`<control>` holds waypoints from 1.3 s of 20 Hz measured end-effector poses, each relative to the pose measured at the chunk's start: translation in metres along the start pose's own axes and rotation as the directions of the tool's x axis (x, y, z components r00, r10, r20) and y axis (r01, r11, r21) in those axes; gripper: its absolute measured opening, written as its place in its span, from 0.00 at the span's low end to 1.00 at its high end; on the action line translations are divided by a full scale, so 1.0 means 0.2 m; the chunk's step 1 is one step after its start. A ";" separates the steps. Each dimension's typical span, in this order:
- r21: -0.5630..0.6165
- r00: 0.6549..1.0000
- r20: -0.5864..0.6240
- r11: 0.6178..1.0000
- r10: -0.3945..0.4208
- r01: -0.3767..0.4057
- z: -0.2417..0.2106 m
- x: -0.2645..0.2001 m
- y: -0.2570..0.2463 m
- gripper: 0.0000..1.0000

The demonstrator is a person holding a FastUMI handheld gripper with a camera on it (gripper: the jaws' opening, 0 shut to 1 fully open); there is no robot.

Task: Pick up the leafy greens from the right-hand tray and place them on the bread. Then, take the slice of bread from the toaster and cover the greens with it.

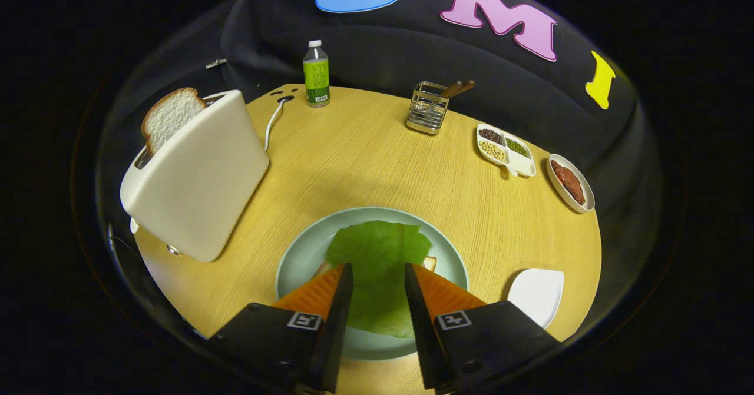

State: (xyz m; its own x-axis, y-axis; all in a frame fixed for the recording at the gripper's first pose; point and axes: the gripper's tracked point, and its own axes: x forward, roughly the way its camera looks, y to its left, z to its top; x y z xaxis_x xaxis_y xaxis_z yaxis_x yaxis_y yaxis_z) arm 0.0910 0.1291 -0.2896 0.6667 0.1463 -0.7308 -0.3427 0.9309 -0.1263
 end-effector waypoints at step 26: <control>-0.132 0.895 0.354 0.962 0.270 -0.239 0.83 -0.55 0.76 0.98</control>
State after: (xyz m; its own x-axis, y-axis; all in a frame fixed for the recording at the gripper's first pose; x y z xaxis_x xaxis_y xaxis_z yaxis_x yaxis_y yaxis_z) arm 0.0762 0.3100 -0.1169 0.7386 0.5014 -0.4506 -0.5760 0.8167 -0.0356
